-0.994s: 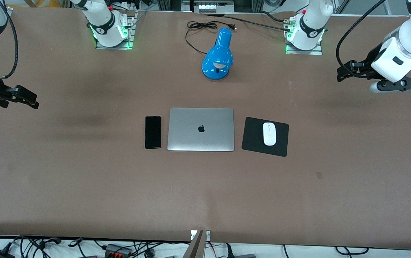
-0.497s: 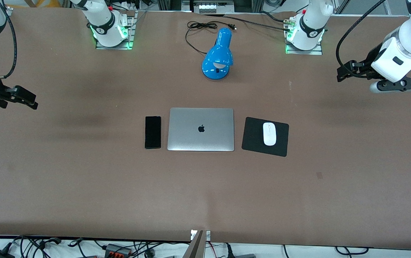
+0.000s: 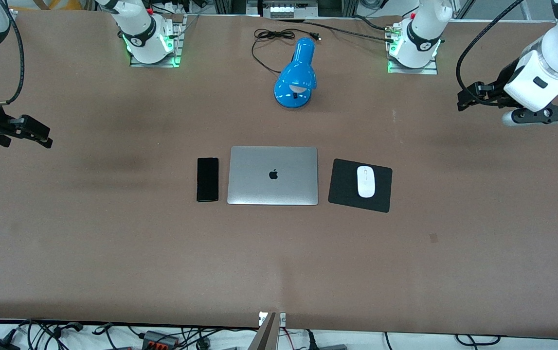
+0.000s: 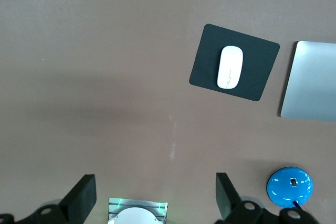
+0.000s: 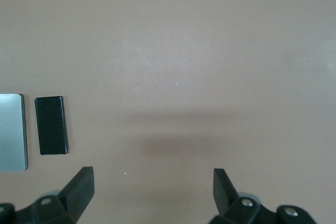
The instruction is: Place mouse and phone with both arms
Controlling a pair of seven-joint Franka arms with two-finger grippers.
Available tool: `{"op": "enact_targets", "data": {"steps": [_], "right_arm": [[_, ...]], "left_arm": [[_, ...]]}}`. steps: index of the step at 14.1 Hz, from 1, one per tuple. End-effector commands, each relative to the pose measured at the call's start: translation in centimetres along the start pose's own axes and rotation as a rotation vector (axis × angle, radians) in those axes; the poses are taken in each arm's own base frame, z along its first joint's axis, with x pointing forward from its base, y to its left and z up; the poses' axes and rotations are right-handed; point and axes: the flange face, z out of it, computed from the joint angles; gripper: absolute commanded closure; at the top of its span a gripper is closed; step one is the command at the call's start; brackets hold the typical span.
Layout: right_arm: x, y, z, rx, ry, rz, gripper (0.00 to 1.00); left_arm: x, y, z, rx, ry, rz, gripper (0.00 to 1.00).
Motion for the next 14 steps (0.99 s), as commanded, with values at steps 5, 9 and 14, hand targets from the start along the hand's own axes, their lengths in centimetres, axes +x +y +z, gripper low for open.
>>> {"op": "enact_targets", "data": {"steps": [5, 9, 14], "right_arm": [[-1.06, 0.41, -1.00, 0.002, -0.008, -0.014, 0.00], [-1.63, -0.01, -1.67, -0.002, -0.003, -0.024, 0.00], [-1.61, 0.05, -1.69, 0.001, -0.002, -0.020, 0.00]], "left_arm": [[-0.33, -0.13, -0.53, -0.011, -0.002, 0.020, 0.00], [-0.33, -0.15, -0.53, -0.010, -0.002, 0.022, 0.00], [-0.33, -0.15, -0.53, -0.010, -0.002, 0.022, 0.00]]}}
